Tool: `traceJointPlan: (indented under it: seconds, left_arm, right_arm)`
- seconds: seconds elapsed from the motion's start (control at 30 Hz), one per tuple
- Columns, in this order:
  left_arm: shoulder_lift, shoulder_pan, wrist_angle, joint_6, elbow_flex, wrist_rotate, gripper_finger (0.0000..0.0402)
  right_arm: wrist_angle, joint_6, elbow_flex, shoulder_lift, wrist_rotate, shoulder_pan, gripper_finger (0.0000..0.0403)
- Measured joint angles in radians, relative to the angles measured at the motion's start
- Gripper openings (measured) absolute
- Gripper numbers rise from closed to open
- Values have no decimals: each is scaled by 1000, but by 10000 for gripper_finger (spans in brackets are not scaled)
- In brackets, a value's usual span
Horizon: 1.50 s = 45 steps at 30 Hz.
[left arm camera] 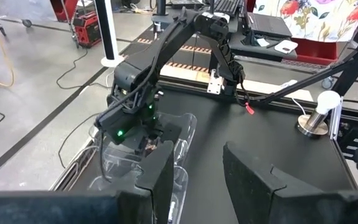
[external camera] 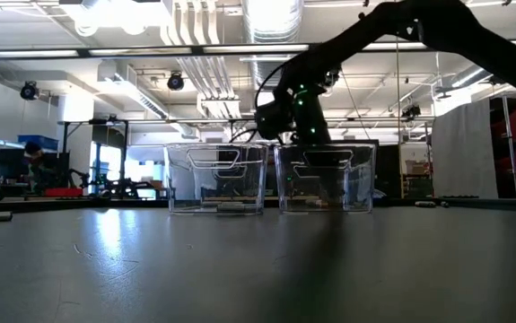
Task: Sort batteries
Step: Put the black battery into the right transparent bin, then move the lamp to the middle right of the table
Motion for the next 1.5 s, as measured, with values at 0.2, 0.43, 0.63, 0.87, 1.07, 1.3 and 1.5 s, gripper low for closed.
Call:
traceJointPlan:
  seconds: [0.2, 0.43, 0.63, 0.87, 1.07, 1.3, 1.5]
  left_arm:
    - [0, 0, -13, -3, 0, 0, 119]
    - [0, 0, -13, -3, 0, -1, 119]
    - [0, 0, -13, 0, 0, -1, 119]
    - [0, 0, -12, 31, 0, -1, 119]
    - [4, 0, 5, 32, 0, -1, 119]
    - [30, 0, 35, 32, 0, -1, 119]
    - [66, 0, 81, 18, 0, -1, 119]
  right_arm:
    - [68, -76, -72, -2, 46, 0, 38]
    - [99, -111, -80, -4, 45, 14, 66]
    - [56, -58, -45, -4, 42, 13, 126]
    - [-30, 164, 53, -117, 52, 6, 189]
    - [4, 463, 3, -318, 113, -87, 219]
    - [7, 774, -168, -509, 232, -274, 236]
    - [-30, 743, -259, -530, 103, -426, 255]
